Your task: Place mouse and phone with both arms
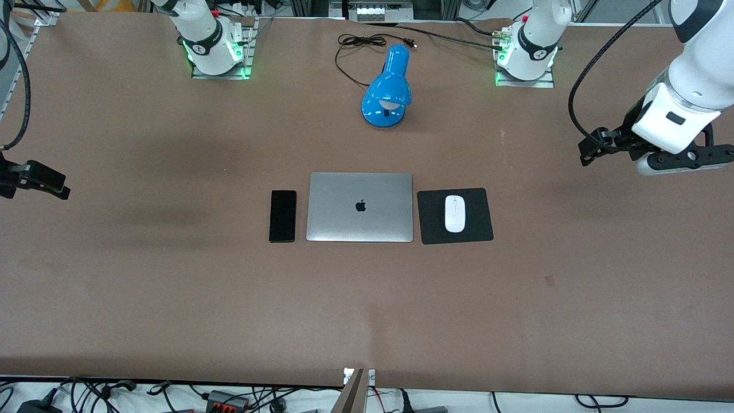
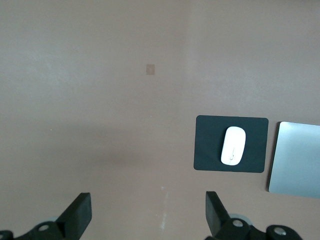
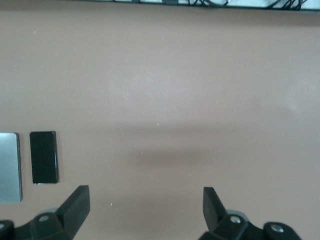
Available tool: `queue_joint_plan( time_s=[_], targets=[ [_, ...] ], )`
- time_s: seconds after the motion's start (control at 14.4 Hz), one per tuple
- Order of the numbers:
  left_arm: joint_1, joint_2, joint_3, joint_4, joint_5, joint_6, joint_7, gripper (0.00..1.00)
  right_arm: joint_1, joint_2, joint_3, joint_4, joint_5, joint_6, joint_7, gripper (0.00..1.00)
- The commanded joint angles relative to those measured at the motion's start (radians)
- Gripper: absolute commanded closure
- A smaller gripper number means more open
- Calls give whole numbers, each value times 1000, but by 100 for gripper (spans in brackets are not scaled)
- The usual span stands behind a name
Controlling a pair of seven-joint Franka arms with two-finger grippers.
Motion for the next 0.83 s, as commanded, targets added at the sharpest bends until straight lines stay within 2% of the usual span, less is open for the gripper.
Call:
queue_joint_plan(
  time_s=[0.0, 0.35, 0.76],
  targets=[
    [-10, -14, 16, -19, -23, 15, 18, 0, -3, -67, 5, -97, 3, 5, -10, 0],
    [-4, -16, 16, -19, -23, 18, 19, 0, -3, -258, 3, -387, 6, 130, -6, 0],
    [-4, -14, 17, -16, -21, 21, 21, 0, 4, -279, 8, -400, 15, 121, -6, 0]
  ],
)
